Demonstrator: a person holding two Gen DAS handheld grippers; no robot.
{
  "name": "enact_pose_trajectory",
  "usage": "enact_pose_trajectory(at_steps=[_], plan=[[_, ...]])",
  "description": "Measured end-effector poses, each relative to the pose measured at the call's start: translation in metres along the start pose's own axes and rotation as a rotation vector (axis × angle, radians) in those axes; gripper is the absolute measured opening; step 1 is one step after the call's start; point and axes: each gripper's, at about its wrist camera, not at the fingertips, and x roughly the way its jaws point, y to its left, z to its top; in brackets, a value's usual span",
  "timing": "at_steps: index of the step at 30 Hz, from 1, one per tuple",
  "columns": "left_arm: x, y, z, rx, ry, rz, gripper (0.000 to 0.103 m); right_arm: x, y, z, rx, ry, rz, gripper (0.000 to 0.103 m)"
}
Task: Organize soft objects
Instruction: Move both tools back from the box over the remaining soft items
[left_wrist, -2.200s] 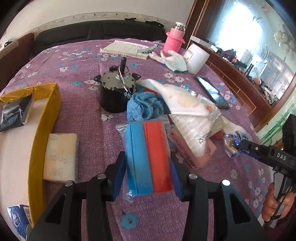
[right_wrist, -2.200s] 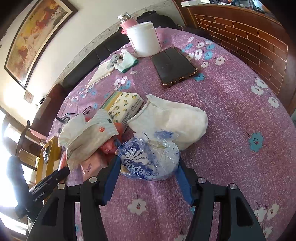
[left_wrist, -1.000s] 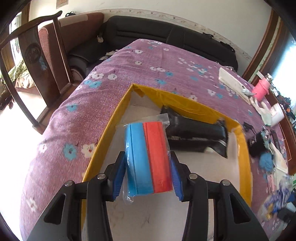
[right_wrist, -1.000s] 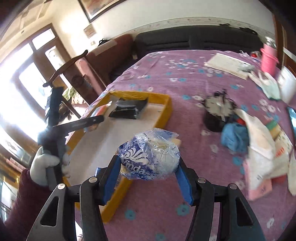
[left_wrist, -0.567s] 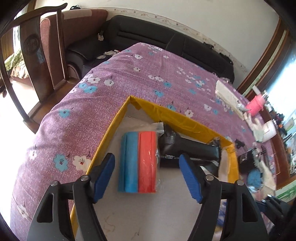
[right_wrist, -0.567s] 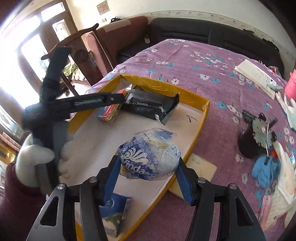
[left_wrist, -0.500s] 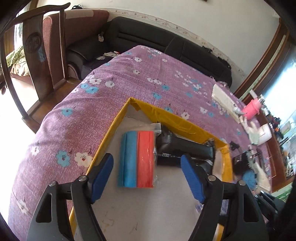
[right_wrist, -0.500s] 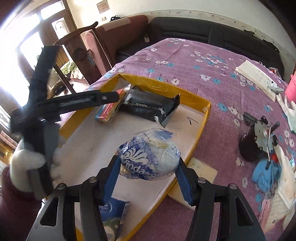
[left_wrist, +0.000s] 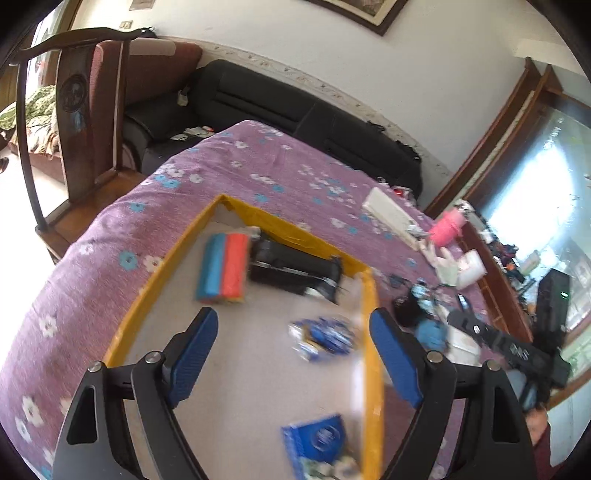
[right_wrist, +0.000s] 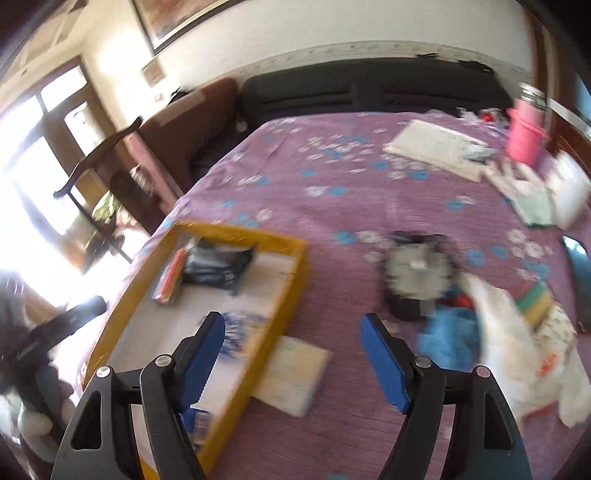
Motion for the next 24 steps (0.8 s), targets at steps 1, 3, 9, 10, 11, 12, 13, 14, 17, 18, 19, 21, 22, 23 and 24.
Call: enact_pose_trajectory(at_steps=[1,3,9,10,11,12,13,14,17,18,19,21,22,23,24], plan=[[-0.006,-0.008,-0.006,0.009,-0.009,-0.015,0.089,-0.009,-0.015,-0.001,0.023,-0.012,-0.024,0.08],[-0.014,-0.027,-0.018,0.029,-0.022,-0.043,0.091,-0.026,-0.05,-0.004,0.079,-0.033,-0.075,0.08],[-0.013,-0.078,-0.059,0.062,0.016,-0.106,0.093,-0.049,-0.126,-0.02,0.249,-0.025,-0.12,0.082],[-0.011,-0.084,-0.067,0.057,0.023,-0.109,0.093,-0.049,-0.13,-0.024,0.255,-0.022,-0.12,0.082],[-0.009,-0.09,-0.075,0.056,0.031,-0.108,0.093,-0.049,-0.133,-0.027,0.255,-0.02,-0.118,0.082],[-0.006,-0.096,-0.085,0.063,0.041,-0.098,0.093,-0.047,-0.134,-0.031,0.254,-0.017,-0.113,0.082],[-0.002,-0.102,-0.093,0.077,0.053,-0.08,0.093,-0.046,-0.134,-0.034,0.25,-0.015,-0.107,0.082],[0.002,-0.108,-0.101,0.1,0.071,-0.059,0.093,-0.045,-0.132,-0.037,0.244,-0.013,-0.101,0.082],[0.01,-0.123,-0.118,0.161,0.11,-0.018,0.093,-0.042,-0.129,-0.04,0.209,-0.021,-0.096,0.082],[0.008,-0.125,-0.121,0.165,0.109,-0.013,0.093,-0.043,-0.128,-0.043,0.193,-0.025,-0.098,0.082],[0.008,-0.126,-0.122,0.167,0.107,-0.009,0.093,-0.042,-0.125,-0.044,0.176,-0.03,-0.1,0.082],[0.008,-0.128,-0.122,0.165,0.106,-0.002,0.093,-0.04,-0.119,-0.043,0.152,-0.039,-0.108,0.082],[0.007,-0.128,-0.122,0.16,0.104,0.002,0.093,-0.037,-0.116,-0.041,0.138,-0.042,-0.112,0.082],[0.006,-0.128,-0.123,0.156,0.103,0.004,0.093,-0.032,-0.112,-0.037,0.12,-0.04,-0.117,0.082],[0.006,-0.128,-0.123,0.15,0.103,0.004,0.093,-0.028,-0.109,-0.034,0.104,-0.038,-0.123,0.082]])
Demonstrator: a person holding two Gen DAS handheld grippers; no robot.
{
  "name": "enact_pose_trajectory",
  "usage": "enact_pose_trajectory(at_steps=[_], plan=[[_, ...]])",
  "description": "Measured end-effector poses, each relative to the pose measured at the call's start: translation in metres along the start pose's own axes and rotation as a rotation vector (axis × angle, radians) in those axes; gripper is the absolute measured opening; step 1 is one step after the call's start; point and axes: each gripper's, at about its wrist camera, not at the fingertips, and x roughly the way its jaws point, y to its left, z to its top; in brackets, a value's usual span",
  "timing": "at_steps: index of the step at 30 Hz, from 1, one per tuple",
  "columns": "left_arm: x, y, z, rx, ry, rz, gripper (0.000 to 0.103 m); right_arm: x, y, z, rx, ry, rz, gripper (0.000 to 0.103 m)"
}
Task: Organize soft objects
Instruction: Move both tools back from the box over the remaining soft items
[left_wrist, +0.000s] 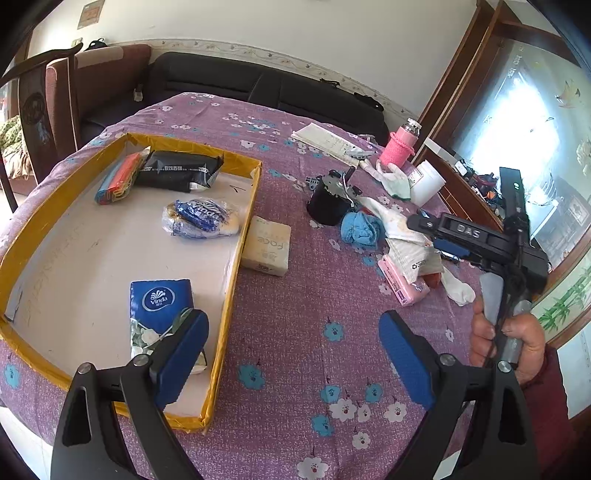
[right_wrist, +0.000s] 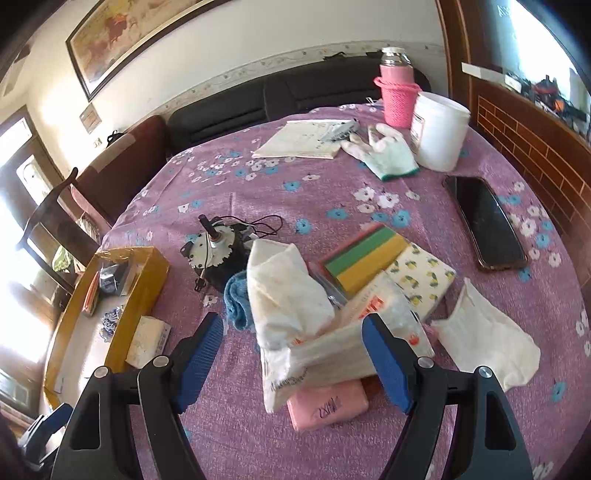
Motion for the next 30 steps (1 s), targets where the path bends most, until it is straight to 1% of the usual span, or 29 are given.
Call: enact_pose_trajectory(at_steps=[2,3,4,5,6,7,9,10,11,12,13,14,16,19,21,23,27,28,30], plan=[[0.0,0.0,-0.001,-0.006,0.001,-0.001,0.093,0.011,0.008,0.007,-0.03,0.0,-0.015,0.082],[-0.001,0.0,-0.001,-0.007,0.003,-0.002,0.093,0.02,0.012,0.011,-0.039,0.02,-0.003,0.082],[-0.002,0.0,-0.002,-0.007,0.004,-0.002,0.093,0.027,0.014,0.013,-0.039,0.043,0.021,0.082],[-0.003,0.001,-0.003,-0.006,0.005,-0.001,0.093,0.033,0.015,0.013,-0.038,0.078,0.067,0.082],[-0.004,0.001,-0.003,-0.005,0.003,0.003,0.093,0.038,0.019,0.011,-0.044,0.124,0.145,0.081],[-0.005,0.001,-0.003,-0.003,0.001,0.007,0.093,0.039,0.024,0.007,-0.059,0.179,0.269,0.082],[-0.005,0.003,-0.003,-0.001,0.002,0.013,0.093,0.027,0.035,-0.006,-0.077,0.28,0.567,0.081],[-0.005,0.004,-0.003,0.0,0.003,0.013,0.093,0.016,0.037,-0.011,-0.087,0.285,0.639,0.081],[-0.004,0.004,-0.003,0.001,0.004,0.013,0.093,0.004,0.037,-0.015,-0.108,0.264,0.663,0.081],[-0.002,0.004,-0.004,0.004,0.009,0.012,0.093,-0.014,0.033,-0.02,-0.134,0.222,0.646,0.082],[0.002,0.002,-0.004,0.008,0.018,0.008,0.093,-0.022,0.027,-0.022,-0.131,0.201,0.627,0.082],[0.005,0.001,-0.005,0.01,0.025,0.003,0.093,-0.029,0.018,-0.023,-0.112,0.184,0.602,0.082],[0.013,-0.004,-0.009,0.017,0.052,-0.014,0.093,-0.039,-0.009,-0.026,-0.049,0.148,0.522,0.082],[0.026,-0.012,-0.015,0.029,0.092,-0.044,0.093,-0.039,-0.041,-0.034,0.015,0.133,0.363,0.082],[0.031,-0.016,-0.017,0.034,0.11,-0.052,0.093,-0.035,-0.055,-0.044,0.062,0.146,0.33,0.082],[0.032,-0.019,-0.019,0.038,0.114,-0.048,0.093,-0.033,-0.056,-0.057,0.076,0.157,0.321,0.082],[0.03,-0.02,-0.019,0.042,0.11,-0.041,0.093,-0.032,-0.033,-0.075,0.018,0.155,0.254,0.082],[0.029,-0.02,-0.018,0.044,0.109,-0.041,0.093,-0.033,-0.028,-0.076,0.012,0.143,0.237,0.082],[0.027,-0.019,-0.019,0.048,0.105,-0.041,0.093,-0.041,-0.032,-0.074,0.022,0.107,0.222,0.082]])
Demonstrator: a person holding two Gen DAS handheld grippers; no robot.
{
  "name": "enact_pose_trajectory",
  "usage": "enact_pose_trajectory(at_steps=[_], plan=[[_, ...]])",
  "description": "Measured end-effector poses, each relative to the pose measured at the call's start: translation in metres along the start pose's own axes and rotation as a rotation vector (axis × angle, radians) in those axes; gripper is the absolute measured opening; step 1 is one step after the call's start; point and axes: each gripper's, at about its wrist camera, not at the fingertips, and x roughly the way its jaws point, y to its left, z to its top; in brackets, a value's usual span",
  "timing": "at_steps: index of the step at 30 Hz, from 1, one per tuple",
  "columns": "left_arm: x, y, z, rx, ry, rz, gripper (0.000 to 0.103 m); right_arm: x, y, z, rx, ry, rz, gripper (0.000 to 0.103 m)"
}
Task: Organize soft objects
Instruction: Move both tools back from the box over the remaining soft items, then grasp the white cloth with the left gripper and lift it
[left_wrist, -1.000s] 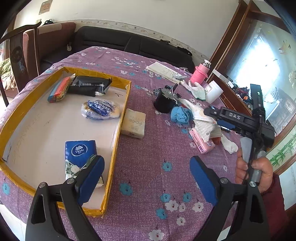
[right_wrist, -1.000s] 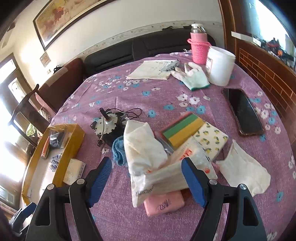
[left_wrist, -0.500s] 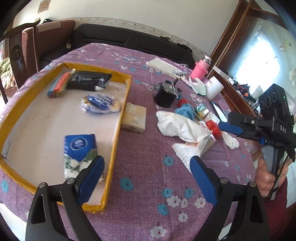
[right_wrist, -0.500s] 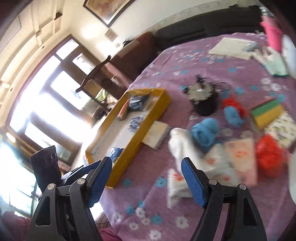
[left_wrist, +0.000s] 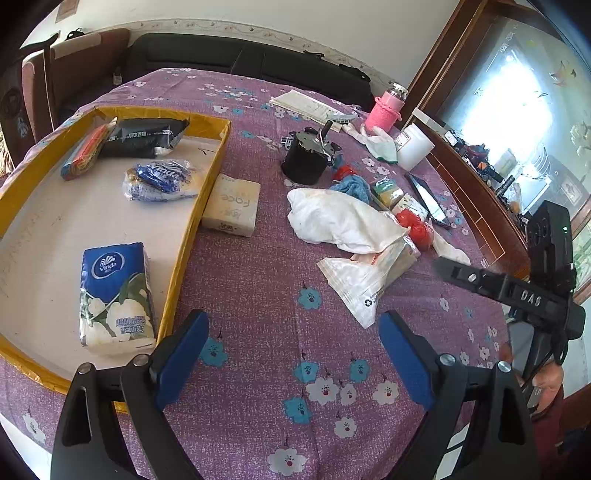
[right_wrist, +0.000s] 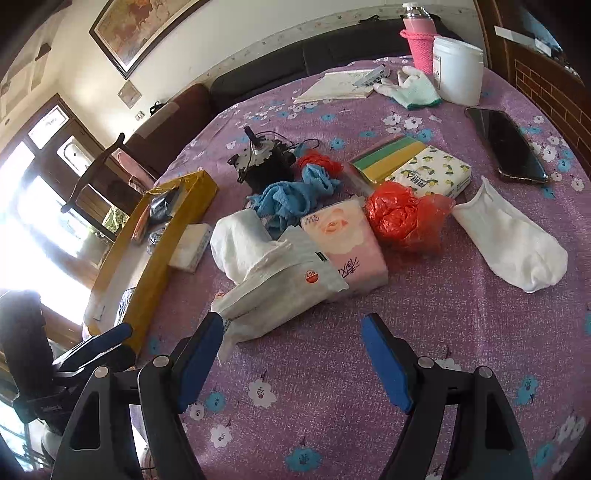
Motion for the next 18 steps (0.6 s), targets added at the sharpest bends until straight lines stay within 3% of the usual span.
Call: enact_pose_trajectory(at_steps=[5,9,18], plan=[[0.003,0.005,-0.001,-0.012,0.006,-0.013,0.093,-0.046,-0.06,0.01,0.143,-0.132,-0.137,0.083],[0.015,-0.002,-0.003,-0.005,0.035,-0.032,0.093,-0.059,-0.109,0.007,0.25,-0.138,-0.196,0.084],[0.041,-0.053,0.023,0.186,0.058,-0.008,0.093,-0.053,-0.112,-0.002,0.221,-0.139,-0.232,0.084]])
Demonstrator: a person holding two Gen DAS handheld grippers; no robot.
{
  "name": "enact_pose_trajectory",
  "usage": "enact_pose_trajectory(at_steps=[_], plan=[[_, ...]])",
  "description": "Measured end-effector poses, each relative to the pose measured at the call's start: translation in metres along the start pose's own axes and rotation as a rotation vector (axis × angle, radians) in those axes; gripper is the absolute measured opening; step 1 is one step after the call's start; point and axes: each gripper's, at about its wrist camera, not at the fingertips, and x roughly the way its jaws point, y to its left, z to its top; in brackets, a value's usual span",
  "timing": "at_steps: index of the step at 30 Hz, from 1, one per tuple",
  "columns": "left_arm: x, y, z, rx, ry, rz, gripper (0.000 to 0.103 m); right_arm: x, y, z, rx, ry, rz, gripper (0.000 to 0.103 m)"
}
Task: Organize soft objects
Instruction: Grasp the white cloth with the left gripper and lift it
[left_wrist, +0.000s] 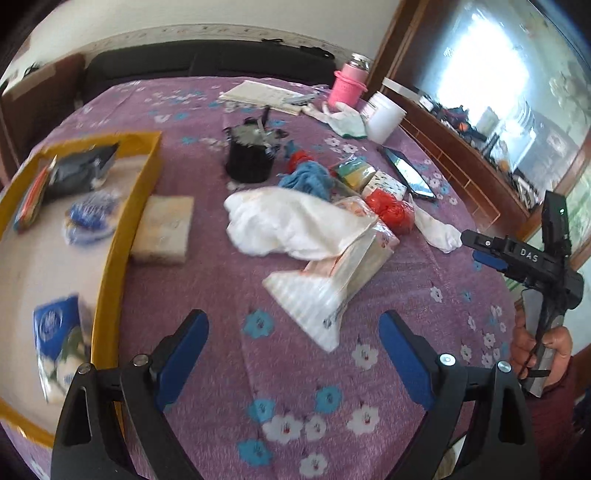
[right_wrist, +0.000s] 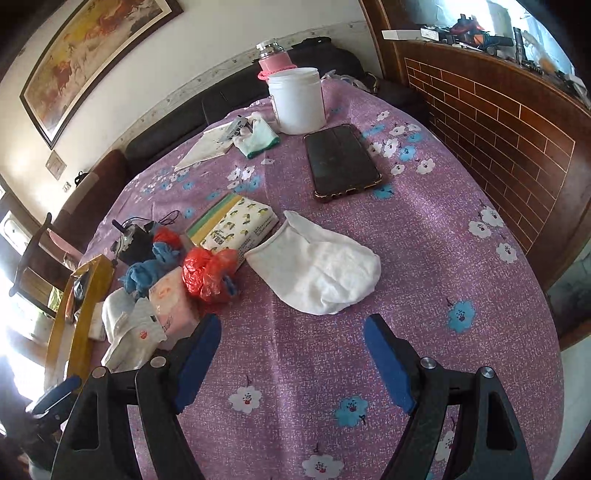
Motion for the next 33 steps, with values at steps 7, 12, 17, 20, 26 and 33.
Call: enact_pose_trajectory(at_steps=[7,12,17,20,26,33], plan=[[0.04,0.017,0.062,-0.115,0.058,-0.065,0.093,-0.006,-0.014,-0.001,0.018,-0.016,0.005,0.084],[0.088,0.006,0.078,-0.142,0.132,-0.024,0.092,-0.009,-0.029,-0.001,0.058,-0.026,0.014,0.084],[0.094,-0.013,0.071,-0.049,0.115,-0.059,0.033,-0.017,-0.039,-0.001,0.075,-0.038,-0.004,0.084],[0.088,-0.003,0.069,-0.068,0.116,-0.111,0.017,-0.019,-0.039,-0.002,0.076,-0.04,0.0,0.084],[0.059,0.011,0.065,-0.099,0.063,-0.161,0.01,-0.008,-0.013,-0.007,0.033,-0.006,0.053,0.084],[-0.014,0.049,0.052,-0.19,-0.076,-0.242,0.011,0.004,0.044,-0.023,-0.091,0.069,0.127,0.084]])
